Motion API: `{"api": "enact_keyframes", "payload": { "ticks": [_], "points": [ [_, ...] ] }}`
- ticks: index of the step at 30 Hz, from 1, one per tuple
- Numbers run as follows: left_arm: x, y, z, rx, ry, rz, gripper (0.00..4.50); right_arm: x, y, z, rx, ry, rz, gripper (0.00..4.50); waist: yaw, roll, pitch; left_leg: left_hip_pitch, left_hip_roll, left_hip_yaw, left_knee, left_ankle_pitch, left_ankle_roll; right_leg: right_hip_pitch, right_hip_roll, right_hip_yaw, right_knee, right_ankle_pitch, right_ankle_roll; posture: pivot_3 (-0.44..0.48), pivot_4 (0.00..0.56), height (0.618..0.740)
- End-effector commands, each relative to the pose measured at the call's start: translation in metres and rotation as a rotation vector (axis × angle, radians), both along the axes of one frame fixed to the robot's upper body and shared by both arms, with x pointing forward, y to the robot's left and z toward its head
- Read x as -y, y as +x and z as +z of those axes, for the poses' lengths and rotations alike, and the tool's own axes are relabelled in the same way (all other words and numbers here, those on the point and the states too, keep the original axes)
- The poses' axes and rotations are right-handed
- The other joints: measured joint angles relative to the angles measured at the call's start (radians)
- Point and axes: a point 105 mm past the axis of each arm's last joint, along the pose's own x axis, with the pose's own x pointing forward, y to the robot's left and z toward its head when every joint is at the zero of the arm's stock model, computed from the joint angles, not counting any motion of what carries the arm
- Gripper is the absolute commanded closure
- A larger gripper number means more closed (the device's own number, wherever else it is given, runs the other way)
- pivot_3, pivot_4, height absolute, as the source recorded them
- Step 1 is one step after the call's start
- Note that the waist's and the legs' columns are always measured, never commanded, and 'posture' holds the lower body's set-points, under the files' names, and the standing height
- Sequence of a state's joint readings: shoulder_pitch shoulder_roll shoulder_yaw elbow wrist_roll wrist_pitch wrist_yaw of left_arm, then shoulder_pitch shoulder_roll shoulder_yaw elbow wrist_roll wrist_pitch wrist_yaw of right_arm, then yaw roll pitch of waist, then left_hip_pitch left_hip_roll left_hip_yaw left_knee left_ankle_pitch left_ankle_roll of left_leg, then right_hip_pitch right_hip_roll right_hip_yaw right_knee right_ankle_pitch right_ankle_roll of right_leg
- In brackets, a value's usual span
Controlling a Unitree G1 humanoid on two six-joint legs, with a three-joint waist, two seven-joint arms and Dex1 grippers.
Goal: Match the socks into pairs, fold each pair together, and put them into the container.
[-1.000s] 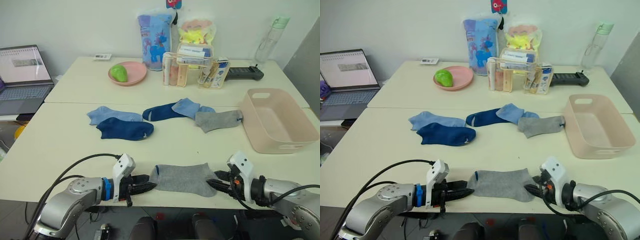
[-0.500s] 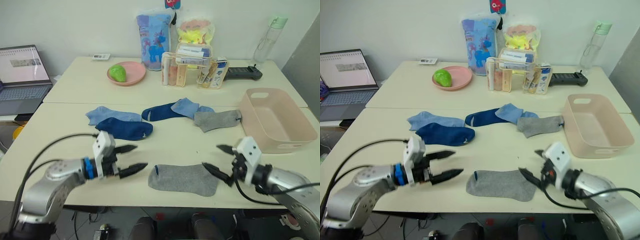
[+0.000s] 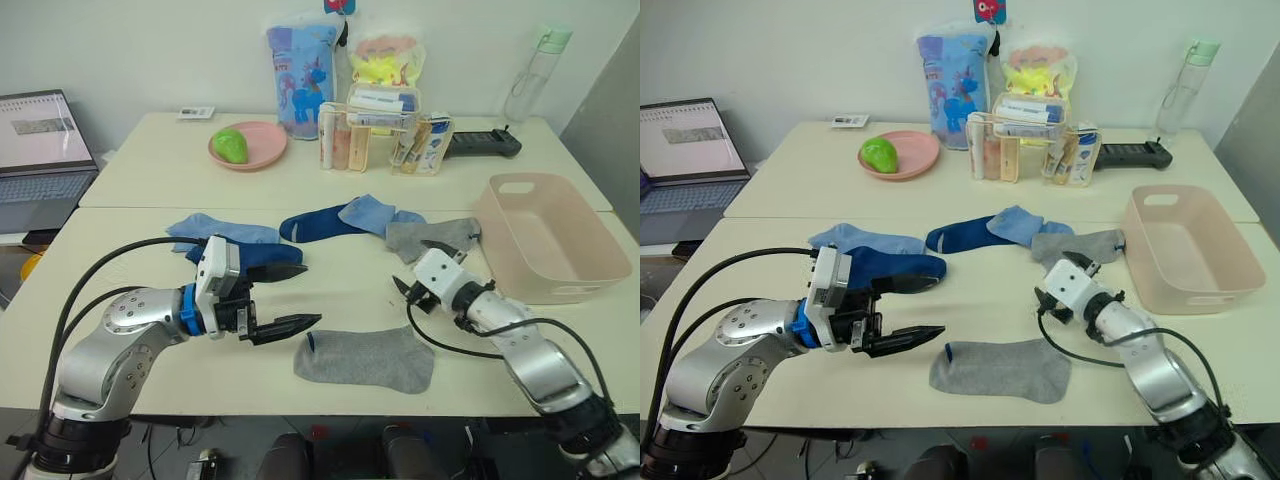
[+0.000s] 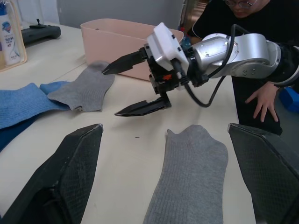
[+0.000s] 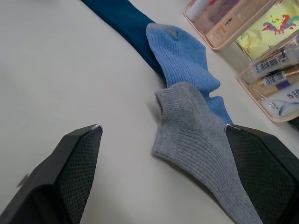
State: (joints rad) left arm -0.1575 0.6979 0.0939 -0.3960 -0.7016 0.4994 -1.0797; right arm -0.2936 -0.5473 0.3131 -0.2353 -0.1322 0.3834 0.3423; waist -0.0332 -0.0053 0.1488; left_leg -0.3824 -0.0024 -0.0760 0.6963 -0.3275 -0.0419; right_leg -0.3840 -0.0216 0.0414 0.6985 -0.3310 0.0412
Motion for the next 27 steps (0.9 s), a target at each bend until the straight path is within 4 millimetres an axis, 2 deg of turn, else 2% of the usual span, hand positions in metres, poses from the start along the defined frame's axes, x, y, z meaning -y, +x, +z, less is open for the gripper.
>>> {"api": "enact_keyframes", "payload": {
  "ticks": [1,9,12,23,27],
  "points": [
    [0.004,0.0,0.008,0.034,-0.022,-0.007,0.02,-0.008,0.015,0.005,0.05,-0.011,-0.009,0.0,0.0,0.0,0.0,0.0,0.0,0.001,0.0,0.0,0.0,-0.001,0.0,0.0,0.0,0.0,0.0,0.0,0.15,0.703],
    [-0.001,0.013,0.012,0.037,-0.055,0.064,0.02,-0.012,0.047,0.009,0.043,0.032,-0.061,0.0,0.0,0.0,0.0,0.0,-0.001,0.001,0.001,0.0,0.0,-0.001,0.0,0.0,0.001,0.0,0.0,0.0,0.15,0.703],
    [-0.004,0.016,0.01,0.04,-0.04,0.087,0.0,-0.009,0.054,0.014,0.051,0.06,-0.074,0.6,-0.001,0.0,0.0,0.0,-0.001,0.001,0.0,0.0,0.0,-0.001,0.0,0.0,0.001,0.0,0.0,0.0,0.15,0.703],
    [-0.006,0.019,0.007,0.042,-0.019,0.107,0.0,-0.011,0.056,0.014,0.021,0.093,-0.048,4.42,-0.002,0.0,0.0,0.0,-0.001,0.002,0.0,0.0,0.0,-0.002,0.0,0.0,0.002,0.0,0.0,0.0,0.15,0.703],
    [-0.009,0.022,0.006,0.046,-0.008,0.129,0.0,-0.01,0.051,0.021,0.003,0.144,-0.033,4.49,-0.001,0.0,0.0,0.0,-0.001,0.002,0.0,0.0,0.0,-0.002,0.0,0.0,0.002,0.0,0.0,0.0,0.15,0.703]
  ]
}}
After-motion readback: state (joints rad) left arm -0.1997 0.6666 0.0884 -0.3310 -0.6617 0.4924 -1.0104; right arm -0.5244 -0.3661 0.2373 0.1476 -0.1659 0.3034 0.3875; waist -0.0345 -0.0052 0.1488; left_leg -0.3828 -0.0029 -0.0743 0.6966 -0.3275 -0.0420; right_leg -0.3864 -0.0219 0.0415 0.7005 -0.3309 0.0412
